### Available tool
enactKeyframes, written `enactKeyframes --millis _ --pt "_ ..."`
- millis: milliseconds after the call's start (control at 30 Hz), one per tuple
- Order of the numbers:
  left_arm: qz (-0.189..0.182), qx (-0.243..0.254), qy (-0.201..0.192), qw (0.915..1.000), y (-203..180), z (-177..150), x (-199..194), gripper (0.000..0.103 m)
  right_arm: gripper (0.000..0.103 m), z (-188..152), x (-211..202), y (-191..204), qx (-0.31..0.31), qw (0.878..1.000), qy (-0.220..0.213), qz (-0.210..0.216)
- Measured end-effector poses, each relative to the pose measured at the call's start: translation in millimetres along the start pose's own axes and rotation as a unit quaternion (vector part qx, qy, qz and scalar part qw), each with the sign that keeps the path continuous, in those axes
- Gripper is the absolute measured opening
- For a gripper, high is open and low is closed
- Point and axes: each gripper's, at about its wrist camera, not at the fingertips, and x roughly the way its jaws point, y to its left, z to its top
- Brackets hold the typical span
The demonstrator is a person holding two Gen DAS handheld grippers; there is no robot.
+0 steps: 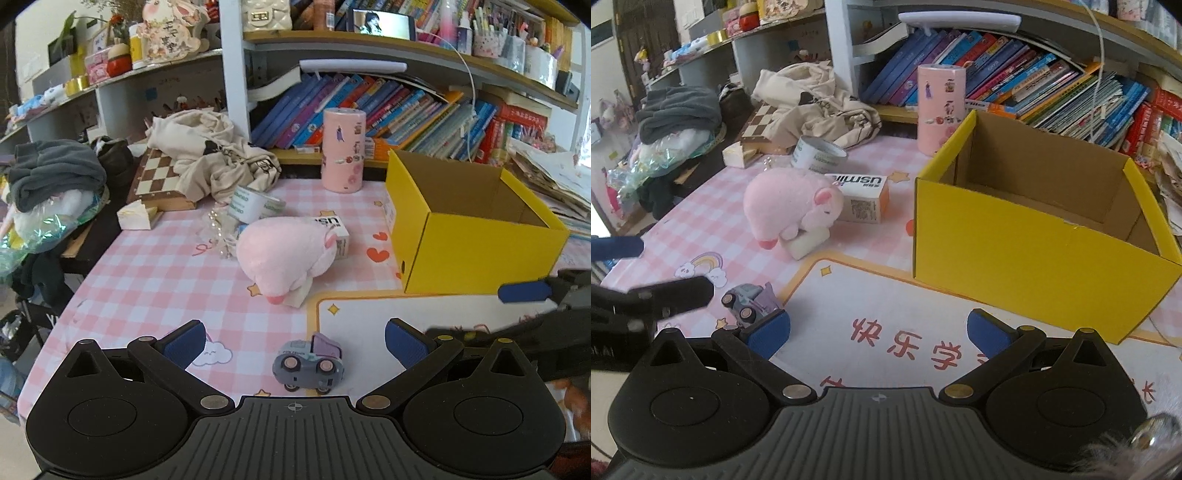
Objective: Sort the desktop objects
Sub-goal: 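Move the right tool toward the grey toy truck while the left tool approaches the pink pig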
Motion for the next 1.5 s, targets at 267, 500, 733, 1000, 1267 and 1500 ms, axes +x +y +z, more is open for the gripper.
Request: enactKeyframes --millis 267,500,733,1000,1267,1500 --pt "0.015 -0.016 -0.005 0.9997 -5.4 -1.6 -1.3 0.103 0.103 -5.2 6.1 -1.0 -0.02 0.999 0.014 0.029" --pt "0.01 -0.018 -0.007 0.9998 1.1 1.7 5.7 0.103 0.103 -4.5 11.1 7.0 -0.036 0.999 0.018 0.033" --pt "-0.017 -0.004 -0.023 0.9996 21.7 18.2 19.1 0.103 0.103 3.9 19.5 31.4 -0.063 0.997 0.023 0.026" --pt "-0.055 0.02 -0.022 0.9981 47.3 26.7 35.4 0.103 0.102 6.7 41.7 67.5 -0.079 0.994 0.062 0.043" --pt "-0.076 0.03 -0.013 0.9966 74.6 27.8 47.4 0.103 0.098 7.3 68.0 88.3 -0.048 0.993 0.1 0.038" --pt "-0.099 0.057 -0.009 0.9934 90.0 28.8 54.2 0.103 0.09 7.5 87.9 106.6 -0.031 0.991 0.125 0.034"
